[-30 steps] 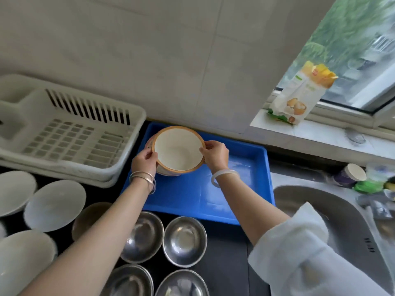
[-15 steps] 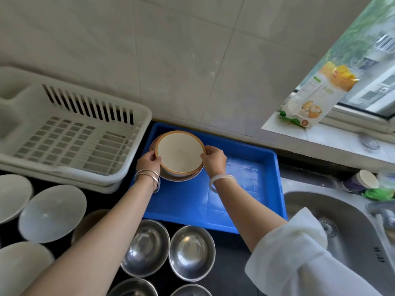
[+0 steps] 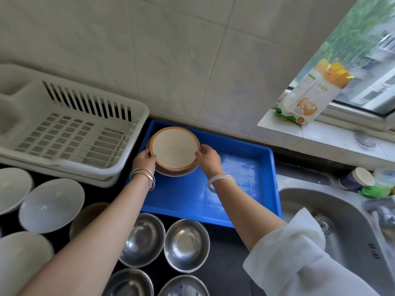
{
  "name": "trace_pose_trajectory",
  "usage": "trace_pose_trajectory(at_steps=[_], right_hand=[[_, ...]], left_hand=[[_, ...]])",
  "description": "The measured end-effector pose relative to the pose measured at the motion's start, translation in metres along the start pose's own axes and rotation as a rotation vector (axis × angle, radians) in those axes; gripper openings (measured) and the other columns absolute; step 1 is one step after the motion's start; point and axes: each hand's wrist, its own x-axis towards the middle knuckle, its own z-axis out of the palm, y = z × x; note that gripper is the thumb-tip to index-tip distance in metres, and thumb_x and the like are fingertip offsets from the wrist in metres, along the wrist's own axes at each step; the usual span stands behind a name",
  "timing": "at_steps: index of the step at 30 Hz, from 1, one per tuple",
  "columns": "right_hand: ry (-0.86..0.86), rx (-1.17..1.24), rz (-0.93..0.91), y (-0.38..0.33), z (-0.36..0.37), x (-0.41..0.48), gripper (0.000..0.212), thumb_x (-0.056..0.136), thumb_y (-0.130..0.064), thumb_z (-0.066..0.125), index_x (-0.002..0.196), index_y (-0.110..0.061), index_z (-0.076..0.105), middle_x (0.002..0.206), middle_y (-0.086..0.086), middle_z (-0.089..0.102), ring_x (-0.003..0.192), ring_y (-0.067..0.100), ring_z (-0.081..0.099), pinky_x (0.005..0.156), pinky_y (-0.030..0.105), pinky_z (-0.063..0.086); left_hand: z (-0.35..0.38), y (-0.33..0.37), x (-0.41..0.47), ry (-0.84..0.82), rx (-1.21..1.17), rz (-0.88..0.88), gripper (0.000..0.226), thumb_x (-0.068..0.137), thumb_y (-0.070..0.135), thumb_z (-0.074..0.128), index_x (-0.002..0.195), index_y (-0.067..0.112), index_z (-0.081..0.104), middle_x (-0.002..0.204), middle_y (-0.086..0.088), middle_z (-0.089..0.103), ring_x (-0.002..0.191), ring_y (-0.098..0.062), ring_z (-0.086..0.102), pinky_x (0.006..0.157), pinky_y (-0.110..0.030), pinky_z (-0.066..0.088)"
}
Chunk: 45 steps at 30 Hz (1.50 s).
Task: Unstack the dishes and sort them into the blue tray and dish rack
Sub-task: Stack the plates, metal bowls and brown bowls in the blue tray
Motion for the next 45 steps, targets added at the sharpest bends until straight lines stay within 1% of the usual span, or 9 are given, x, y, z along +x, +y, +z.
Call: trace_pose_trajectory(at_steps=[2,5,11,15,21,25,27,31,45], right_hand=[[0.029,0.076,0.015,0.005,-0.008,-0.010,0.038,0.094,-0.016,0.047,0.131,-0.007,0.050,0.124,0.011,0.062,0.111,0.027,0.058,0.088,0.036,0.049],[0.045,0.145,-0.033,0.018,-0.020,-0.031,0.031,0.094,-0.020,0.048,0.124,-0.015,0.056,0.117,0.006,0.065,0.104,0.021,0.060,0.091,0.039,0.053],[-0.078,0.238,-0.017,0.057,-0.040,-0.089,0.021,0.092,-0.015,0.047,0.084,-0.027,0.063,0.081,-0.003,0.068,0.069,0.012,0.064,0.063,0.026,0.050],[-0.145,0.111,0.044,0.100,-0.041,-0.125,0.020,0.091,-0.016,0.049,0.077,-0.025,0.062,0.069,-0.003,0.065,0.055,0.009,0.060,0.060,0.026,0.049],[-0.199,-0.111,0.137,0.149,-0.027,-0.163,0.010,0.087,-0.024,0.052,0.087,-0.024,0.062,0.070,-0.005,0.067,0.062,0.014,0.065,0.061,0.026,0.054],[-0.296,0.036,0.241,0.148,-0.010,-0.165,0.010,0.091,-0.024,0.054,0.097,-0.019,0.060,0.078,-0.002,0.063,0.063,0.012,0.065,0.054,0.021,0.057],[-0.287,0.050,0.248,0.146,-0.005,-0.162,0.013,0.091,-0.018,0.052,0.088,-0.012,0.063,0.076,0.001,0.063,0.065,0.012,0.064,0.063,0.026,0.060],[-0.242,0.091,0.248,0.146,-0.007,-0.163,0.024,0.091,-0.006,0.049,0.073,-0.008,0.064,0.078,0.006,0.065,0.067,0.012,0.066,0.054,0.020,0.057],[-0.144,0.072,0.182,0.146,-0.068,-0.192,0.019,0.088,-0.009,0.055,0.080,-0.006,0.072,0.069,0.000,0.071,0.055,0.004,0.069,0.063,0.023,0.060]], left_hand=[[-0.005,-0.004,-0.012,-0.019,-0.039,-0.019,0.042,0.089,0.004,0.050,0.132,0.005,0.049,0.130,-0.013,0.056,0.118,-0.027,0.054,0.103,-0.036,0.043],[-0.016,-0.013,-0.040,-0.045,0.006,-0.040,0.041,0.089,0.009,0.052,0.130,0.006,0.051,0.118,-0.011,0.060,0.105,-0.021,0.057,0.095,-0.030,0.046],[-0.039,-0.042,-0.131,-0.083,0.056,-0.050,0.020,0.088,0.000,0.054,0.106,0.006,0.059,0.091,-0.008,0.063,0.075,-0.012,0.058,0.072,-0.018,0.046],[-0.056,-0.078,-0.183,-0.133,0.327,-0.042,0.014,0.086,0.006,0.059,0.098,0.008,0.063,0.081,-0.007,0.066,0.077,-0.021,0.059,0.077,-0.030,0.048],[-0.064,-0.121,-0.221,-0.191,0.729,0.029,0.020,0.080,0.008,0.065,0.100,0.008,0.066,0.099,-0.009,0.070,0.091,-0.018,0.063,0.085,-0.024,0.046],[-0.066,-0.132,-0.226,-0.250,0.891,0.052,0.026,0.081,0.009,0.063,0.107,0.012,0.064,0.108,-0.004,0.069,0.103,-0.017,0.063,0.091,-0.024,0.046],[-0.065,-0.133,-0.224,-0.260,0.953,0.065,0.027,0.081,0.006,0.059,0.107,0.013,0.064,0.110,-0.004,0.068,0.104,-0.018,0.062,0.092,-0.025,0.046],[-0.059,-0.129,-0.218,-0.287,1.098,0.072,0.026,0.083,0.007,0.056,0.104,0.017,0.067,0.109,-0.003,0.069,0.103,-0.020,0.062,0.090,-0.028,0.047],[-0.043,-0.128,-0.211,-0.248,0.925,0.106,0.020,0.081,0.021,0.064,0.099,0.013,0.070,0.101,-0.006,0.073,0.096,-0.022,0.065,0.079,-0.027,0.048]])
